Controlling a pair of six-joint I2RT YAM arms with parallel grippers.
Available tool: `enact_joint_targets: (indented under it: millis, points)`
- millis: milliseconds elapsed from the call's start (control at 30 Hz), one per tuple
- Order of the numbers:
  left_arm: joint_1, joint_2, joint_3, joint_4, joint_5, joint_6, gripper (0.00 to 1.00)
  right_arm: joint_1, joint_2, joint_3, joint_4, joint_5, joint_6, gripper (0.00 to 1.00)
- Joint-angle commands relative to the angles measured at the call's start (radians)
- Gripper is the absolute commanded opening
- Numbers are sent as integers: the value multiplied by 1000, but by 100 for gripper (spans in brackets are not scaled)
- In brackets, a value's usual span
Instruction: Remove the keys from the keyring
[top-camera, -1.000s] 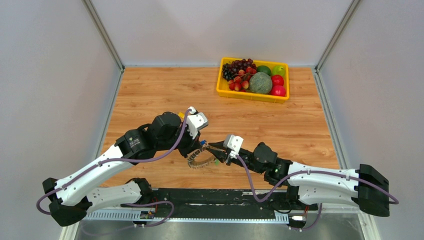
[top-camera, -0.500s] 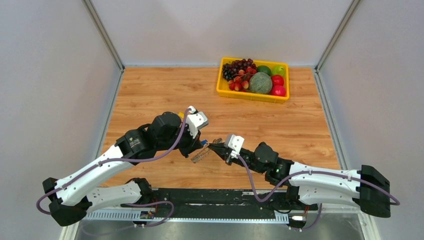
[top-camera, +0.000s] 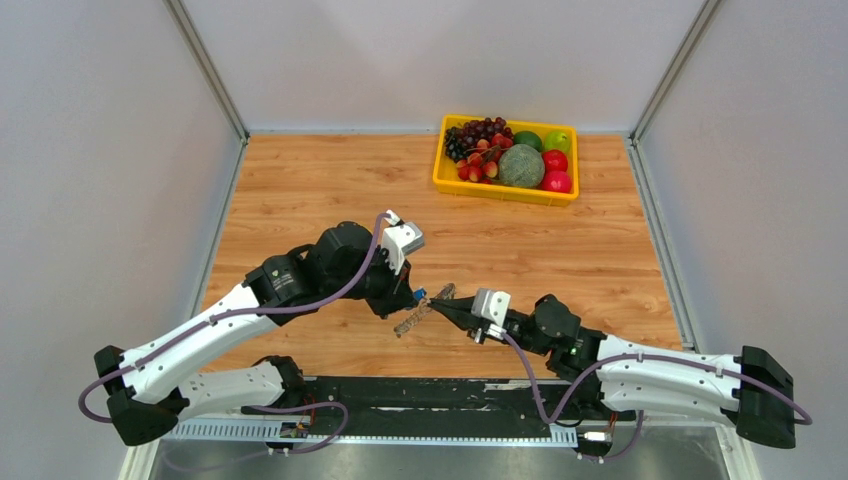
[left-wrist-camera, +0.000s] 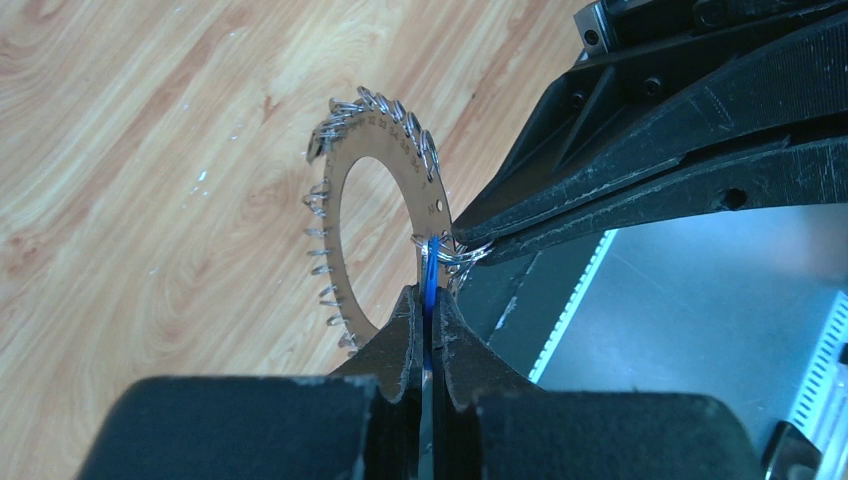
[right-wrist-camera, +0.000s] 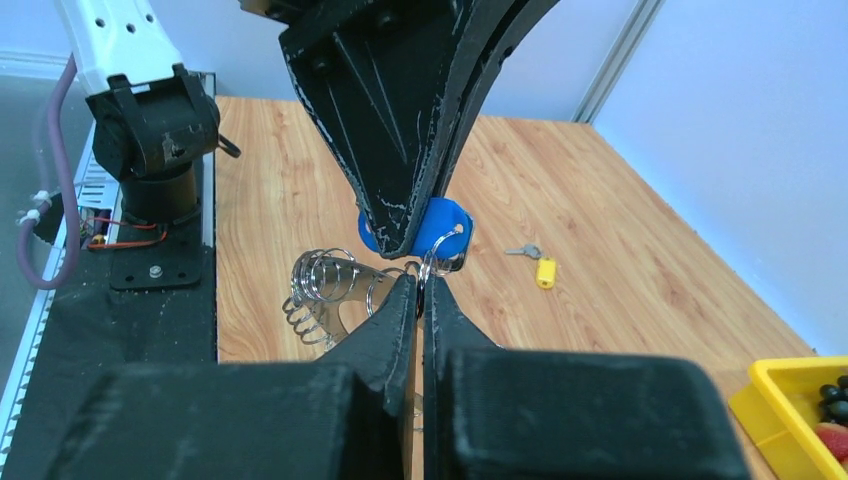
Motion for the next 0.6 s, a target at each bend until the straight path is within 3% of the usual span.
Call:
enact_joint_targets:
  millis: [0,367,500,567]
  points:
    - [10,15,-12,65,30,-61,0,4,-85,-24,149,-43,-32,0]
    - [41,22,-29,87,17,-41,0,5,-168,-50,122,-42,0,0]
    - [41,-13,21,76,-11,4,0,4,-145,-29,48,-24,45,24]
    - [42,-18,54,48,-15,29,0,4,-142,-30,38,-5,75,28]
